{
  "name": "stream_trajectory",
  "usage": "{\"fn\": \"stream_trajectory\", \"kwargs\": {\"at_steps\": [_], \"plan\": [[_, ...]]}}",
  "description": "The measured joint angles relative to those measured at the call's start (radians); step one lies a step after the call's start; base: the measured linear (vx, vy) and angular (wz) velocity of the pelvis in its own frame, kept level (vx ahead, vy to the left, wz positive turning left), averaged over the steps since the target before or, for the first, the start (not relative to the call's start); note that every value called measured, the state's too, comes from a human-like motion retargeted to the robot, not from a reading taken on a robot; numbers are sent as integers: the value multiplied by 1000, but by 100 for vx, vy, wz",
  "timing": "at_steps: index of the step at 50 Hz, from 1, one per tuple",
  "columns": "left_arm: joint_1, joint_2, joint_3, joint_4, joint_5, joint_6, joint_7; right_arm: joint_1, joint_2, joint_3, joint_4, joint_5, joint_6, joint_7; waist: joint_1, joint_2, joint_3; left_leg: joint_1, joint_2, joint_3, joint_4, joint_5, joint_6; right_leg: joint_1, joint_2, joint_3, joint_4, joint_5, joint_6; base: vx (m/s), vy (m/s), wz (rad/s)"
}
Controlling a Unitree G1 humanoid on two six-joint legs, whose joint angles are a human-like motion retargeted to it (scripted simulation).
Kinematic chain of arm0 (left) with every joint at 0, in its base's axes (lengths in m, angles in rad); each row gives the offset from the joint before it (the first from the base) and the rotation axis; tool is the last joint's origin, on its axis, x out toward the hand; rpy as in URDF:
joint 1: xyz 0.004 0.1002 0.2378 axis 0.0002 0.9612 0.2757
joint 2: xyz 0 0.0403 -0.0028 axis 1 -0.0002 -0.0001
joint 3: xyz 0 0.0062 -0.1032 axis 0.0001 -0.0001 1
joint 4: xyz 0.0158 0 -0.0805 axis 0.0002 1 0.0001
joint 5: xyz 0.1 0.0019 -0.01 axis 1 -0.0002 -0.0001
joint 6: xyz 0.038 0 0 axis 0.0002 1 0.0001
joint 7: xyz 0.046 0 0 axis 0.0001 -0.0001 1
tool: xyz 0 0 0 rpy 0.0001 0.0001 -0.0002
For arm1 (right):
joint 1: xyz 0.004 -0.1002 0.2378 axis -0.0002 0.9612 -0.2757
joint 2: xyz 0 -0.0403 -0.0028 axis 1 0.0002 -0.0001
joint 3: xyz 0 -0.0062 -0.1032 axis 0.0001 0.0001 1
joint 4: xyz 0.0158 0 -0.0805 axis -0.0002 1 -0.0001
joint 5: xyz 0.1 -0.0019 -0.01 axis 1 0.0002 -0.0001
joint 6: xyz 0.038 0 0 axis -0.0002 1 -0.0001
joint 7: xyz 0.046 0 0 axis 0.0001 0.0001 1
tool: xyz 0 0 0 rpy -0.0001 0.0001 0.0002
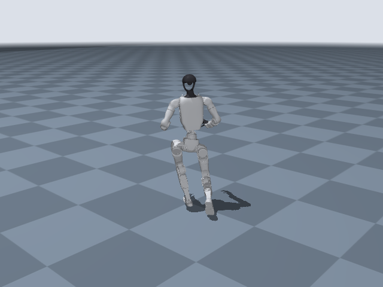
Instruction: Run
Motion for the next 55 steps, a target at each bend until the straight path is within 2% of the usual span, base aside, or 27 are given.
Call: {"fn": "stream_trajectory", "kwargs": {"at_steps": [3,5,7,9,12,15,17,19,21,23,25,27,30,32,33,35,38,41,43,45,47,49,53,55], "plan": [[-224,-11,-45,13,77,25,91,43,20,9,170,-61,18,-28,-84,19,-15,69,14,-33,37,-102,13,-260,-19,29,205,-132,-96,-5,2,6],[-363,-30,-78,22,98,37,127,85,13,7,264,-76,18,-29,-144,41,-29,165,7,-52,-40,-116,2,-438,-23,48,242,-209,-134,0,0,0],[-452,-49,-94,12,93,36,128,140,-12,-7,310,-57,16,-15,-184,92,-36,291,37,-74,-143,-88,-50,-556,20,28,154,-239,-147,5,1,-33],[-497,-62,-104,-13,76,19,112,198,-36,-31,328,-19,11,-1,-210,161,-41,406,100,-92,-220,-12,-125,-615,99,-22,-26,-241,-142,9,-4,-40],[-506,-75,-133,-49,55,-29,80,286,-56,-74,324,39,2,6,-230,240,-75,513,192,-107,-262,196,-245,-640,237,-61,-391,-209,-102,6,-9,-22],[-466,-75,-165,-82,56,-56,50,335,-52,-112,291,74,-6,-2,-200,294,-108,510,291,-114,-86,380,-313,-612,366,-73,-625,-179,-104,-2,-8,-33],[-409,-77,-181,-80,55,-50,29,314,-48,-114,259,80,-12,-12,-164,298,-110,484,335,-110,114,426,-308,-595,398,-74,-553,-228,-157,-4,-6,-29],[-341,-75,-187,-57,51,-22,5,249,-50,-108,216,78,-10,-23,-119,297,-90,426,385,-112,339,409,-279,-566,423,-70,-434,-317,-231,-4,-6,-14],[-269,-70,-183,-12,49,18,-16,146,-59,-93,172,65,-1,-34,-65,286,-59,332,431,-113,550,324,-218,-523,432,-57,-332,-419,-287,-5,-7,4],[-197,-56,-159,36,47,53,-45,8,-71,-70,127,51,15,-42,-11,261,-33,189,453,-112,690,220,-145,-457,424,-39,-301,-498,-305,-5,-6,23],[-103,-32,-112,52,34,68,-80,-121,-77,-49,67,50,21,-52,38,227,-23,35,432,-100,702,152,-97,-365,405,-14,-343,-516,-278,-2,-2,25],[16,7,-52,25,9,58,-112,-193,-70,-34,-12,74,12,-57,82,184,-27,-66,388,-64,555,124,-87,-247,381,15,-435,-451,-213,0,0,0],[173,55,18,-12,-39,23,-141,-214,-56,-18,-127,119,-21,-40,146,118,-56,-116,296,3,152,123,-123,-71,327,40,-576,-249,-80,6,6,4],[245,63,47,-24,-71,10,-142,-193,-50,-9,-177,133,-43,-14,158,76,-88,-102,199,23,-174,164,-164,-7,268,33,-598,-96,2,3,8,30],[270,60,58,-31,-90,10,-139,-180,-48,-6,-191,135,-48,-1,153,57,-103,-83,145,25,-326,184,-174,9,234,27,-577,-38,31,0,7,42],[291,44,61,-42,-104,8,-128,-148,-40,3,-195,127,-52,16,134,43,-117,-82,90,22,-396,175,-172,23,187,13,-469,37,58,-3,4,41],[245,28,55,-68,-81,2,-97,-79,-19,8,-145,86,-37,27,80,19,-112,-59,34,14,-243,131,-93,-1,92,3,-214,60,47,-2,3,37],[94,8,33,-82,-14,9,-30,-3,18,7,-22,21,4,12,4,6,-74,-11,8,0,-30,-4,-4,-111,0,8,70,-28,-25,-4,3,28],[-90,-9,-8,-54,37,30,39,25,40,4,97,-24,24,-8,-50,17,-48,55,10,-24,13,-82,12,-258,-22,28,202,-122,-90,-5,2,4],[-266,-36,-50,-25,63,46,92,65,39,-3,201,-42,26,-17,-109,38,-42,158,5,-49,-42,-110,5,-429,-29,47,245,-200,-135,0,0,0],[-381,-58,-72,-28,60,42,107,126,12,-16,244,-20,15,-9,-157,87,-45,293,29,-74,-145,-86,-44,-553,7,29,156,-232,-150,4,1,-37],[-442,-71,-86,-50,39,17,101,194,-21,-37,251,22,2,5,-190,157,-51,416,93,-93,-219,-11,-122,-615,84,-25,-29,-235,-148,8,-5,-52],[-449,-79,-130,-101,6,-59,61,317,-51,-96,216,109,-25,21,-214,262,-100,531,229,-117,-214,315,-290,-625,275,-82,-510,-192,-109,4,-10,-37],[-416,-73,-152,-123,7,-75,38,340,-50,-118,182,136,-33,17,-190,296,-117,512,299,-125,-69,450,-334,-593,357,-98,-638,-167,-115,-3,-8,-40]]}}
